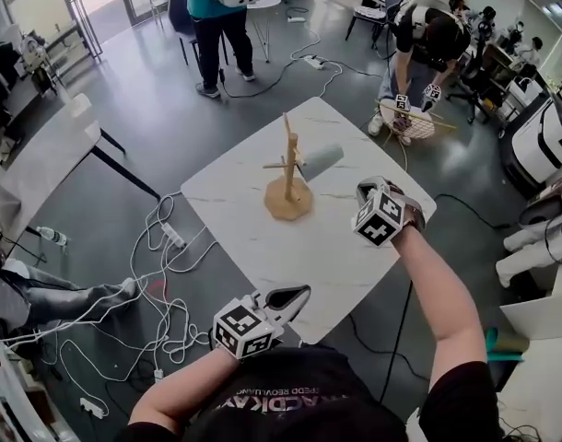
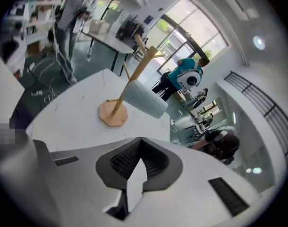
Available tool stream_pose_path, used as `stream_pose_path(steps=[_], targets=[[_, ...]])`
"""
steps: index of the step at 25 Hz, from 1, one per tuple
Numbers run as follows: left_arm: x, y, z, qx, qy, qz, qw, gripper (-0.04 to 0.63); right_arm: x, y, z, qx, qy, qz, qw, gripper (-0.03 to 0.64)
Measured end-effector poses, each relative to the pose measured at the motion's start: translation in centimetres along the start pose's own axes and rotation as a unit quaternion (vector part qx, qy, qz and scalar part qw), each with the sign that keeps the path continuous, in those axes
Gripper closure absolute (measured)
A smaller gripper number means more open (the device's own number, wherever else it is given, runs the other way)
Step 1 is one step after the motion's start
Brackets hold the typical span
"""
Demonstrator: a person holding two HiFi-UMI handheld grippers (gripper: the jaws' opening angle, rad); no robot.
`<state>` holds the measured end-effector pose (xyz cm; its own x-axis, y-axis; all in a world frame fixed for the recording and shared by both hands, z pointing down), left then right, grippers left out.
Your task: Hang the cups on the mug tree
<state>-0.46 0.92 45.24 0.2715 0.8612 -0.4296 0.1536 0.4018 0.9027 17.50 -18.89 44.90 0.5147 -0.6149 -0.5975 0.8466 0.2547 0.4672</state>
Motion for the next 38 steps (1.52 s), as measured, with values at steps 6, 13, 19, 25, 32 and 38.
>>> stream_pose_path(steps=[6,13,19,25,32,38], targets=[[-0.3,0.0,0.0,-0.01,0.009,0.002,0.9999,0.601,-2.9,-1.6,-2.9,0.118,-0.051,0.234,0.964,0.606],[-1.2,0.5,-1.6,-0.019,0.001,0.003,0.9998,0.601,-8.8,-4.3,-6.3,0.25,-0.133,0.45,0.847,0.606],[-2.6,0.7,-3.6,-0.015,-0.022,-0.007,0.9996,0.601,-14.7,-5.8,-8.9,0.275,-0.167,0.492,0.809,0.606],[-2.7,0.9,-4.7,-0.014,-0.025,-0.014,0.9995,0.601,-19.3,-6.4,-10.7,0.278,-0.183,0.535,0.777,0.606],[-2.5,1.1,-4.9,-0.011,-0.022,-0.02,0.9995,0.601,-23.7,-6.9,-12.3,0.273,-0.196,0.554,0.762,0.606],[-2.8,1.5,-5.3,-0.013,-0.025,-0.024,0.9993,0.601,-25.0,-7.6,-12.5,0.278,-0.202,0.545,0.765,0.606]])
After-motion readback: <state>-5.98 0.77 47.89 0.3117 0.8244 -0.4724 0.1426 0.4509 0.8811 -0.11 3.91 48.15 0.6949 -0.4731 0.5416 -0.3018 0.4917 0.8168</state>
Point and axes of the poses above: the fingertips, and each gripper's own axes: z forward along the fingers, x to its right, y out of its underside, the point moved 2 cm from there along -z, backward along the fingers, and after that the axes turned 11 degrees about x, right-handed, at the moved point
